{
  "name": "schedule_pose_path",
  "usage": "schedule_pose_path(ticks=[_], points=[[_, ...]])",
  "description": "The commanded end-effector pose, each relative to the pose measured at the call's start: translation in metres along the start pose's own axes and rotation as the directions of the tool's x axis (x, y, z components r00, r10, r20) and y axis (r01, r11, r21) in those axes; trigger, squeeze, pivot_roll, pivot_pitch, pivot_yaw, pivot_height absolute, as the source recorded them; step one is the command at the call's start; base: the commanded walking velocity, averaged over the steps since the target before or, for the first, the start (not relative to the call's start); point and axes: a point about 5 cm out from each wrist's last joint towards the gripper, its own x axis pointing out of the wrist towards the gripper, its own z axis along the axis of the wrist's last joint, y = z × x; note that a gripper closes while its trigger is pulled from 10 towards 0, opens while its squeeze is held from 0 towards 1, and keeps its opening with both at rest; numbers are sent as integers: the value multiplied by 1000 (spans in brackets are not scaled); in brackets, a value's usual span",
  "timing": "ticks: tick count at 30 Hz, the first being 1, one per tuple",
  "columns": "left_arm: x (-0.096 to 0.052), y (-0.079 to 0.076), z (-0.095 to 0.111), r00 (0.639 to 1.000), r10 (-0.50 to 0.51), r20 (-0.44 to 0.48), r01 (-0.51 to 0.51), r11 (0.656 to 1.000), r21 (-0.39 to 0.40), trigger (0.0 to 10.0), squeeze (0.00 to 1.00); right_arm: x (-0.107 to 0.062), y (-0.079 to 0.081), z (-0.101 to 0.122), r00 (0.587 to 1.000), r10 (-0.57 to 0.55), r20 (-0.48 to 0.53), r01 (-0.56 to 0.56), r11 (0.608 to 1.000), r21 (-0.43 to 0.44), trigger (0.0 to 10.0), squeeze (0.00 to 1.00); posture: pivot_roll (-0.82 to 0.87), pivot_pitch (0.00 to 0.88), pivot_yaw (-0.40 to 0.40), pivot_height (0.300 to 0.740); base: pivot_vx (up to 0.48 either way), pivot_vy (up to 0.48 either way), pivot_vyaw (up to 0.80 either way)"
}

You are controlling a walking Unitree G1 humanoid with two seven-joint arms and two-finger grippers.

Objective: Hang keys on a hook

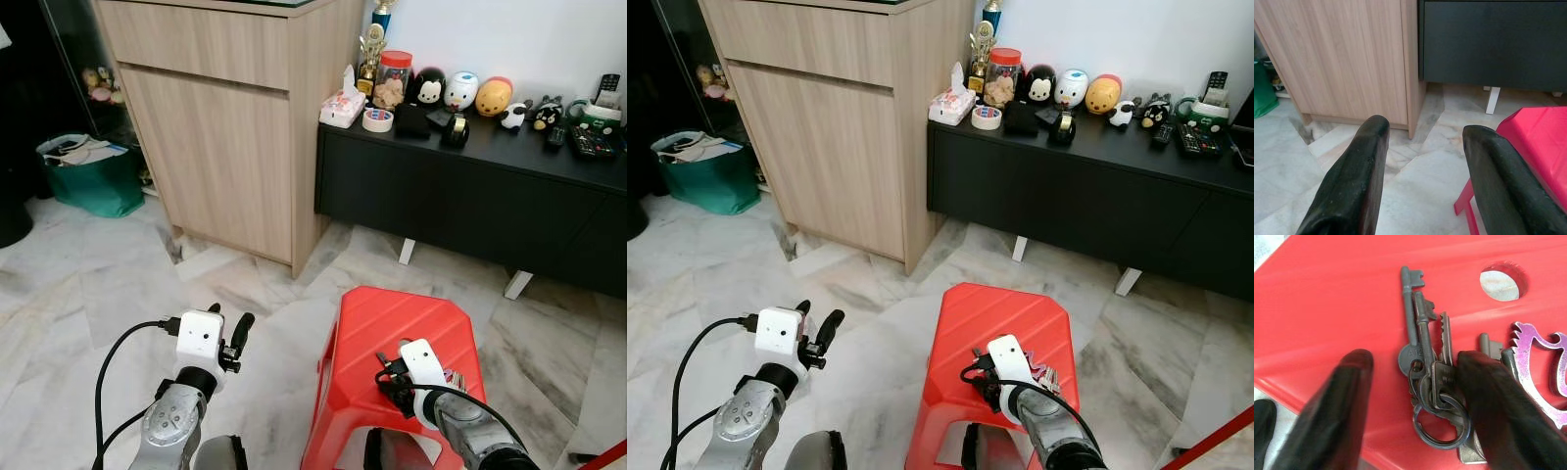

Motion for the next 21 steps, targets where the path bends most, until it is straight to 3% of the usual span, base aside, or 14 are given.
schedule_pose_path(ticks=[1, 21], points=[[1, -3, 0, 1000, -18, -11, 18, 1000, 2, 10000, 0, -1, -4, -8, 999, -16, -47, 16, 1000, 4, 0, 0, 54, 0, -66, 586, 0, 0, 0], [-2, -2, -4, 999, -17, -33, 17, 1000, 5, 10000, 0, 1, 0, -8, 999, -3, -47, 4, 1000, 5, 0, 0, 57, 0, -66, 586, 0, 0, 0]])
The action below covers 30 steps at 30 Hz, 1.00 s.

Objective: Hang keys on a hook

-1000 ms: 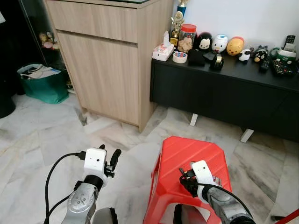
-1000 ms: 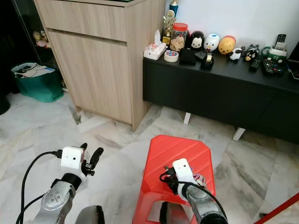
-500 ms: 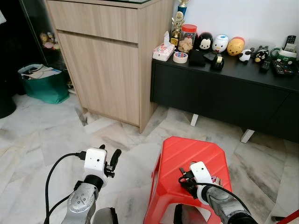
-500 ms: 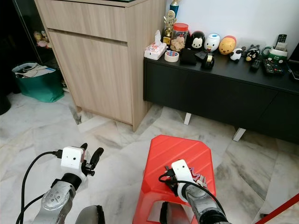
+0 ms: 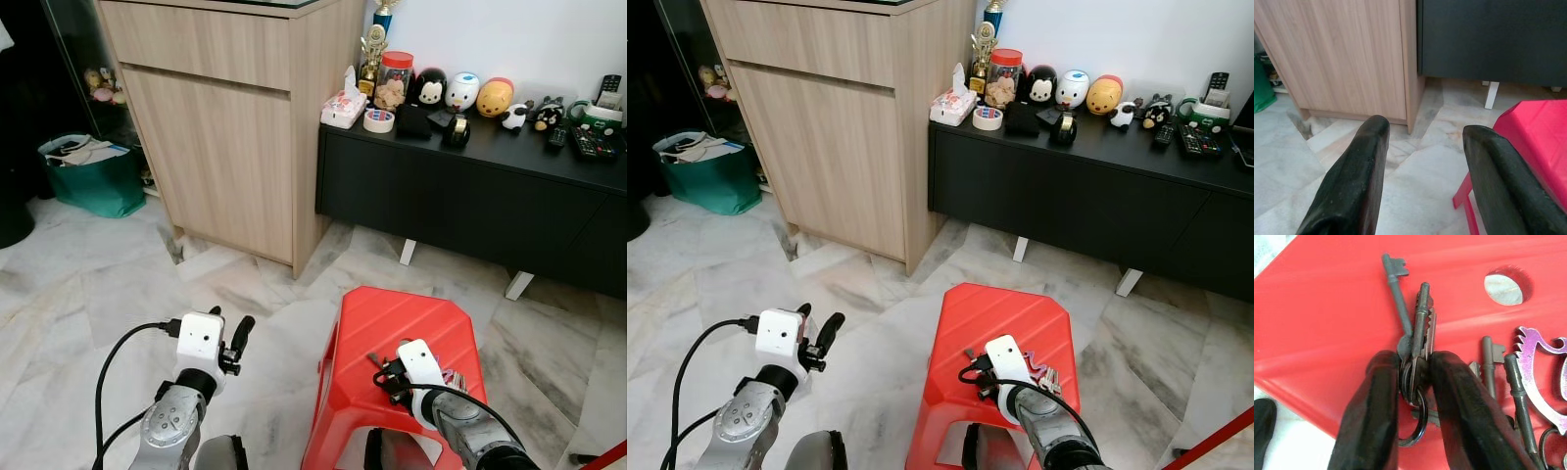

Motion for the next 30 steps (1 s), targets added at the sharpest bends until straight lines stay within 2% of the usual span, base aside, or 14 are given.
schedule_pose_path(ticks=[1, 4, 8, 10, 12, 16, 19, 20, 21, 23, 24, 25, 26, 30], points=[[0, -2, -1, 1000, -9, -10, 9, 1000, 7, 10000, 0, -1, -1, -10, 999, -16, -41, 17, 1000, 20, 0, 0, 57, 0, -66, 586, 0, 0, 0], [0, -2, -1, 1000, -8, -12, 8, 1000, 11, 10000, 0, -1, -2, -7, 999, -35, -10, 35, 999, 37, 0, 0, 57, 0, -66, 586, 0, 0, 0], [1, -1, -1, 1000, -3, -14, 3, 1000, 12, 10000, 0, -2, -8, 11, 992, -62, 106, 53, 995, 82, 0, 0, 58, 0, -71, 586, 0, 0, 0], [1, -1, -1, 1000, -3, -14, 3, 1000, 12, 10000, 0, -2, -8, 11, 992, -62, 106, 53, 995, 82, 0, 0, 58, 0, -71, 586, 0, 0, 0], [1, -1, -1, 1000, 1, -15, -1, 1000, 12, 10000, 0, -5, -12, 25, 977, -75, 198, 55, 993, 103, 0, 0, 58, 0, -71, 586, 0, 0, 0], [1, -1, -2, 1000, 4, -16, -4, 1000, 13, 10000, 0, -9, -17, 36, 959, -87, 271, 59, 992, 110, 0, 0, 55, 0, -74, 586, 0, 0, 0], [2, 1, -1, 1000, 21, -11, -21, 1000, 16, 10000, 0, -19, -23, 58, 900, -110, 421, 61, 990, 129, 0, 0, 52, 0, -77, 586, 0, 0, 0], [2, 1, -1, 1000, 21, -11, -21, 1000, 16, 10000, 0, -19, -23, 58, 900, -110, 421, 61, 990, 129, 0, 0, 52, 0, -77, 586, 0, 0, 0], [2, 3, 0, 999, 34, -3, -34, 999, 16, 10000, 0, -26, -24, 69, 857, -124, 500, 56, 987, 149, 0, 0, 52, 0, -77, 586, 0, 0, 0], [3, 4, 1, 999, 39, 1, -39, 999, 15, 10000, 0, -30, -24, 75, 833, -124, 539, 46, 987, 155, 0, 0, 51, 0, -81, 586, 0, 0, 0], [3, 4, 3, 999, 39, 10, -39, 999, 15, 10000, 0, -35, -24, 79, 814, -120, 568, 38, 987, 155, 1098, 0, 51, 0, -81, 586, 0, 0, 0], [3, 4, 3, 999, 39, 10, -39, 999, 15, 10000, 0, -35, -24, 79, 814, -120, 568, 38, 987, 155, 1098, 0, 51, 0, -81, 586, 0, 0, 0], [4, 4, 5, 999, 42, 20, -42, 999, 13, 10000, 0, -38, -23, 80, 801, -130, 585, 36, 985, 169, 10000, 0, 51, 0, -81, 586, 0, 0, 0], [5, 4, 7, 999, 40, 30, -40, 999, 10, 10000, 0, -42, -21, 77, 795, -124, 594, 17, 983, 182, 10000, 0, 51, 0, -81, 586, 0, 0, 0]])
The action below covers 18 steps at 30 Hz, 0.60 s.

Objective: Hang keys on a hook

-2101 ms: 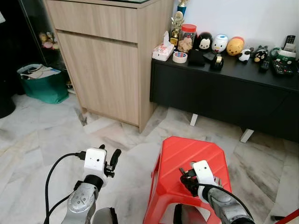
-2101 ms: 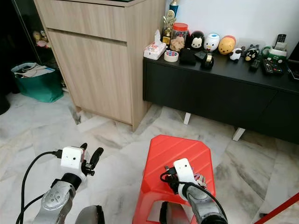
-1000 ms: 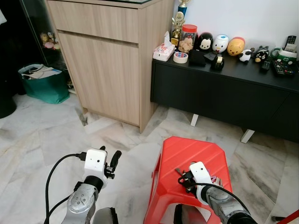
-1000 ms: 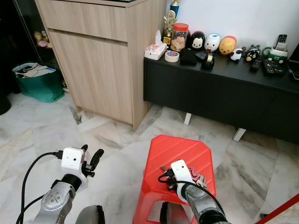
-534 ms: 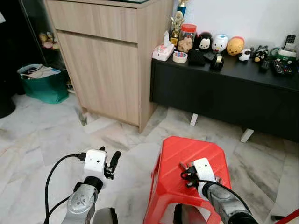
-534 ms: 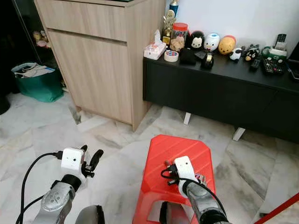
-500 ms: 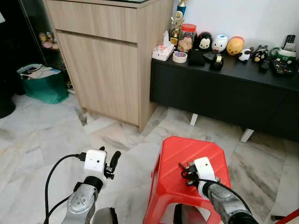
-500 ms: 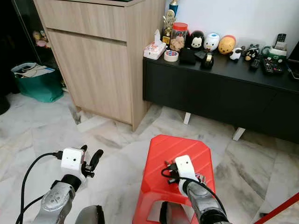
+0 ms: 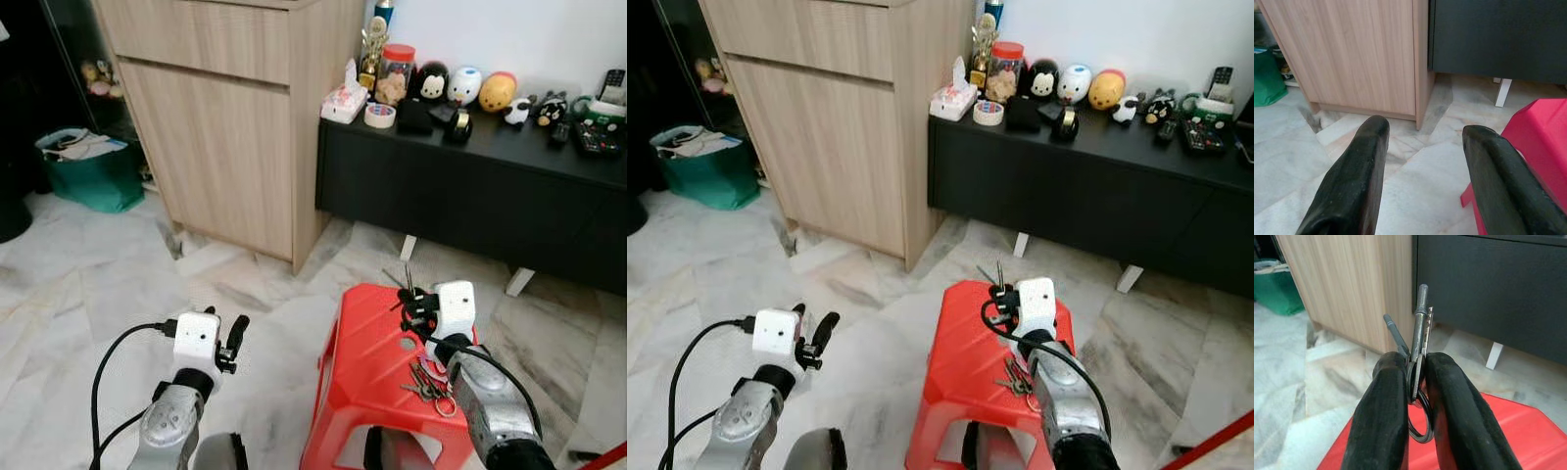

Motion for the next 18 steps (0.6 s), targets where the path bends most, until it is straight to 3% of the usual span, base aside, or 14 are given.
schedule_pose_path(ticks=[1, 8, 10, 18], points=[[3, -1, 7, 999, -4, 33, 4, 1000, 6, 10000, 0, -3, 0, 1, 1000, 17, 4, -17, 1000, 16, 10000, 0, 51, 0, -81, 591, 0, 0, 0], [5, -4, 7, 999, -28, 31, 28, 1000, 2, 10000, 0, -4, 3, 1, 998, 60, -29, -60, 998, 9, 10000, 0, 44, 0, -78, 626, 0, 0, 0], [5, -4, 6, 999, -31, 27, 31, 1000, 3, 10000, 0, -2, 4, -3, 994, 65, -92, -68, 997, -27, 10000, 0, 41, 0, -77, 641, 0, 0, 0], [4, -8, 4, 998, -67, 15, 67, 998, -4, 10000, 0, 5, 9, 0, 985, 88, -147, -89, 996, 2, 10000, 0, 47, 0, -77, 686, 0, 0, 0]])
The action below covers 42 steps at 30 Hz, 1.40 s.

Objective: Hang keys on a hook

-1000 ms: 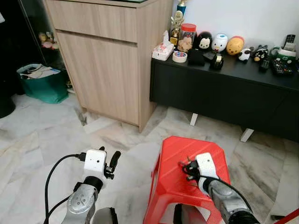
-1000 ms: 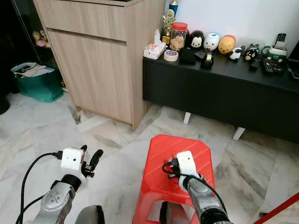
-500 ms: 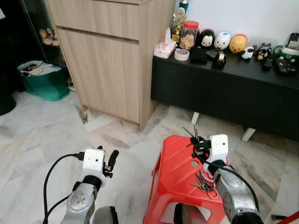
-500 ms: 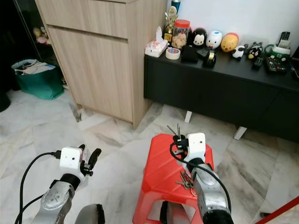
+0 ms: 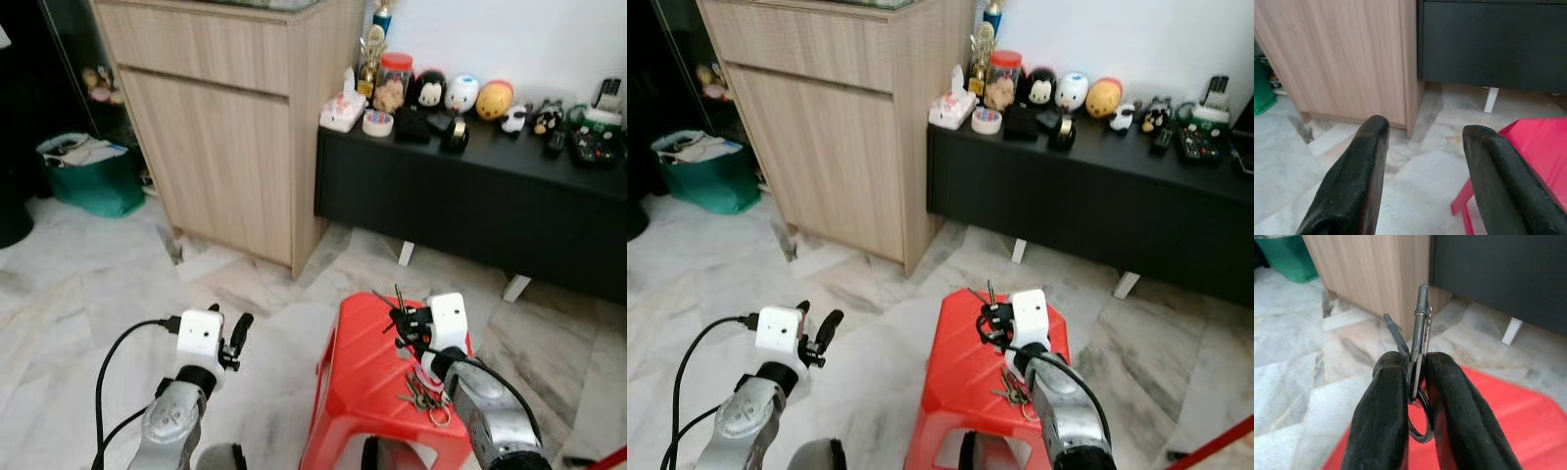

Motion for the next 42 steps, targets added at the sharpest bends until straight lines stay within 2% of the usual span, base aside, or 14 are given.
schedule_pose_path(ticks=[1, 5, 9, 14, 17, 18, 19, 21, 25, 28, 30, 36, 42], points=[[1, -3, 2, 1000, -17, 7, 17, 1000, -1, 10000, 0, 2, 1, 8, 1000, 15, 3, -15, 1000, -9, 10000, 0, 47, 0, -77, 691, 0, 0, 0], [1, -3, 1, 1000, -30, 4, 30, 1000, -2, 10000, 0, 2, 3, 11, 1000, 26, 5, -26, 1000, 2, 10000, 0, 50, 0, -79, 711, 0, 0, 0], [1, -6, 2, 997, -76, 0, 76, 997, -8, 10000, 0, 2, 2, 18, 999, 24, 22, -25, 998, 52, 10000, 0, 50, 0, -79, 731, 0, 0, 0], [3, -13, 4, 985, -170, -8, 170, 985, -7, 10000, 0, 3, 2, 29, 999, 18, 37, -22, 992, 124, 10000, 0, 52, 0, -82, 740, 0, 0, 0], [4, -19, 15, 963, -269, 25, 270, 962, -51, 10000, 0, 2, 5, 41, 997, 41, 70, -51, 988, 148, 10000, 0, 52, 0, -82, 740, 0, 0, 0], [4, -19, 15, 963, -269, 25, 270, 962, -51, 10000, 0, 2, 5, 41, 997, 41, 70, -51, 988, 148, 10000, 0, 52, 0, -82, 740, 0, 0, 0], [7, -24, 27, 936, -346, 57, 350, 934, -71, 10000, 0, 2, 8, 46, 995, 68, 69, -76, 988, 131, 10000, 0, 57, 0, -88, 740, 0, 0, 0], [9, -29, 36, 909, -410, 77, 415, 906, -79, 10000, 0, 3, 12, 49, 993, 94, 67, -102, 988, 115, 10000, 0, 57, 0, -88, 740, 0, 0, 0], [9, -35, 42, 863, -501, 66, 504, 861, -63, 10000, 0, 3, 15, 52, 993, 99, 68, -106, 987, 118, 10000, 0, 60, 0, -88, 740, 0, 0, 0], [9, -35, 41, 870, -489, 61, 492, 869, -51, 10000, 0, 4, 11, 51, 996, 63, 68, -70, 991, 116, 10000, 0, 60, 0, -88, 740, 0, 0, 0], [7, -32, 34, 895, -445, 44, 447, 890, -87, 10000, 0, 1, 6, 44, 999, 15, 53, -22, 989, 147, 10000, 0, 60, 0, -88, 740, 0, 0, 0], [-3, -31, 26, 892, -452, 1, 449, 886, -117, 10000, 0, -3, 4, 32, 1000, -9, 9, 8, 989, 147, 10000, 0, 60, 0, -85, 740, 0, 0, 0], [-3, -28, 24, 902, -432, -3, 428, 894, -130, 10000, 0, -3, 2, 26, 999, -38, -6, 39, 989, 141, 10000, 0, 61, 0, -84, 740, 0, 0, 0]])
